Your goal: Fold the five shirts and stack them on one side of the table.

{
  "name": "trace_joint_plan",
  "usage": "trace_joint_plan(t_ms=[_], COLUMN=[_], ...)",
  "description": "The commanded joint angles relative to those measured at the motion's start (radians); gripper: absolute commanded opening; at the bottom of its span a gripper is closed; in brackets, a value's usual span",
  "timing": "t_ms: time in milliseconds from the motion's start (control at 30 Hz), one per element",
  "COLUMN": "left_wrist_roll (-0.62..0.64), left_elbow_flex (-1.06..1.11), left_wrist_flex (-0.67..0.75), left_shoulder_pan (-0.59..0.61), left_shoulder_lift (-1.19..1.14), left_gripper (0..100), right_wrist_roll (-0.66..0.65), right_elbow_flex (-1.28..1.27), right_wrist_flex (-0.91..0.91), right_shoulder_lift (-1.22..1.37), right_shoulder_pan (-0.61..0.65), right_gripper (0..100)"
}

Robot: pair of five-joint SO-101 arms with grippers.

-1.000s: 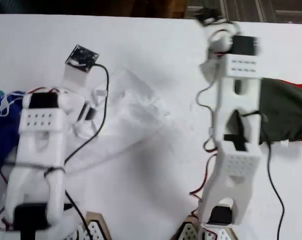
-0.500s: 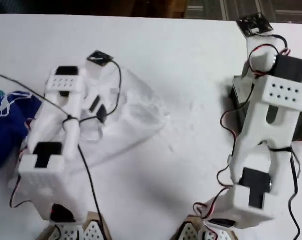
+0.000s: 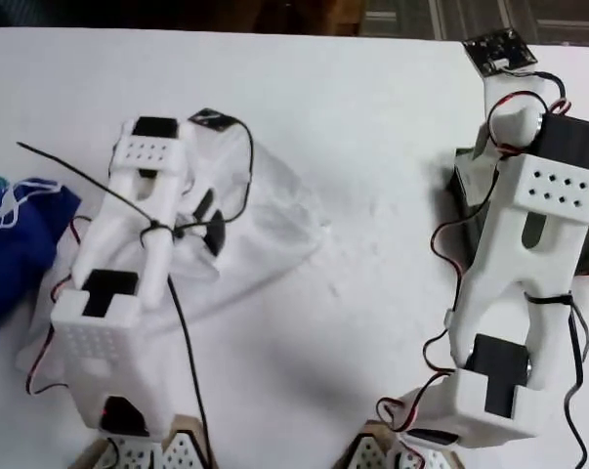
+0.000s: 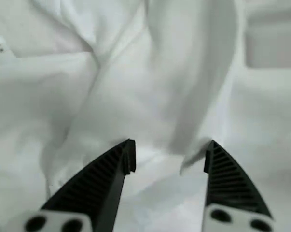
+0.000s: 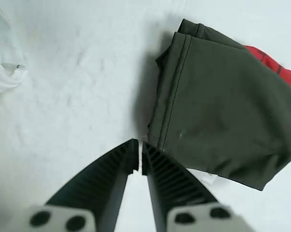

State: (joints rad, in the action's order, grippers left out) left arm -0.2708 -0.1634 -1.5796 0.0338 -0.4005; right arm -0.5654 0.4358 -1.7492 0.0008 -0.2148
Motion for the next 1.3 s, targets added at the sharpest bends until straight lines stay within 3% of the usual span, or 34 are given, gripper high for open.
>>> trace_joint_plan(t_ms=[0, 267, 433, 633, 800, 1000, 1267], left_wrist_roll=[0.014, 0.015, 0.091, 0.152, 0.149, -0.052, -0.376], left_elbow_flex=[-0.039, 0.070, 0.102, 0.105, 0.111, 0.171, 0.522], left_wrist_flex=[-0.028, -0.009, 0.005, -0.003, -0.054, -0.186, -0.207], left_shoulder_pan=[-0.031, -0.112, -0.166, -0.181, -0.184, -0.178, -0.170], left_shoulder_lift=[0.014, 0.040, 0.041, 0.060, 0.216, 0.422, 0.706], left_gripper=[24, 23, 2, 3, 3, 3, 3], right_wrist_roll=[-0.008, -0.008, -0.008, -0.008, -0.008, -0.008, -0.018], right_elbow_flex=[0.012, 0.012, 0.012, 0.011, 0.054, 0.359, 0.763], right_wrist_flex=[-0.021, -0.019, -0.012, 0.025, 0.039, 0.031, 0.030], right_shoulder_lift=[-0.024, -0.022, -0.021, -0.016, 0.071, 0.288, 0.714], right_shoulder_pan=[-0.005, -0.005, -0.005, -0.004, 0.015, 0.162, 0.351], right_gripper=[2.0, 2.0, 2.0, 2.0, 2.0, 2.0, 2.3])
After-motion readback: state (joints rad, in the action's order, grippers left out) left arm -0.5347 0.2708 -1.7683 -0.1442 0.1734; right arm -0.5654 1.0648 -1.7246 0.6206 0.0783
